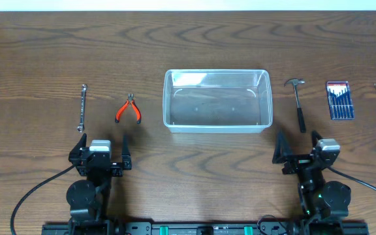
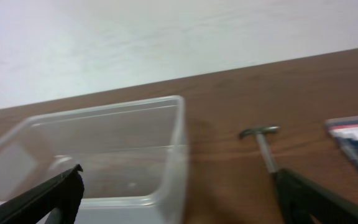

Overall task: Pack container
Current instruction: 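Move the right gripper to the yellow-handled screwdriver at far right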

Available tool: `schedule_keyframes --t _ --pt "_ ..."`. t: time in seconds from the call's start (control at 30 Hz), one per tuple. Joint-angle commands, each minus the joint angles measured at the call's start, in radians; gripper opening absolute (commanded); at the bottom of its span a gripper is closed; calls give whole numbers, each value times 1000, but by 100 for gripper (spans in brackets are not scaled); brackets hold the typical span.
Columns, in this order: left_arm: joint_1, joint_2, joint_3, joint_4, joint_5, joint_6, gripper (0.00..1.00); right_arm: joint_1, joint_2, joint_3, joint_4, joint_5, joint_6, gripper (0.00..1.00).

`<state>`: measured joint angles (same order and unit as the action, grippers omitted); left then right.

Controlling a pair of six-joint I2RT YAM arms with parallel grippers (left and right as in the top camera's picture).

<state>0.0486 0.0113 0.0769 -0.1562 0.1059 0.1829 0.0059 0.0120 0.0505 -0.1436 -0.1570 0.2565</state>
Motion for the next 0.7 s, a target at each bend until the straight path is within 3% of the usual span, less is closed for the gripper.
schedule_keyframes --t 0.0,0.3,0.47,0.67 --pt "-2 -1 -27 -10 14 -8 98 8 -2 101 -42 -56 56 99" --pt "-2 -1 -27 -10 13 -8 98 8 170 526 -391 109 52 99" --pt "-2 -1 -27 -10 13 -8 98 8 403 795 -639 204 42 99" --pt "-2 -1 -27 -10 13 -8 98 8 776 1105 -826 221 -139 99"
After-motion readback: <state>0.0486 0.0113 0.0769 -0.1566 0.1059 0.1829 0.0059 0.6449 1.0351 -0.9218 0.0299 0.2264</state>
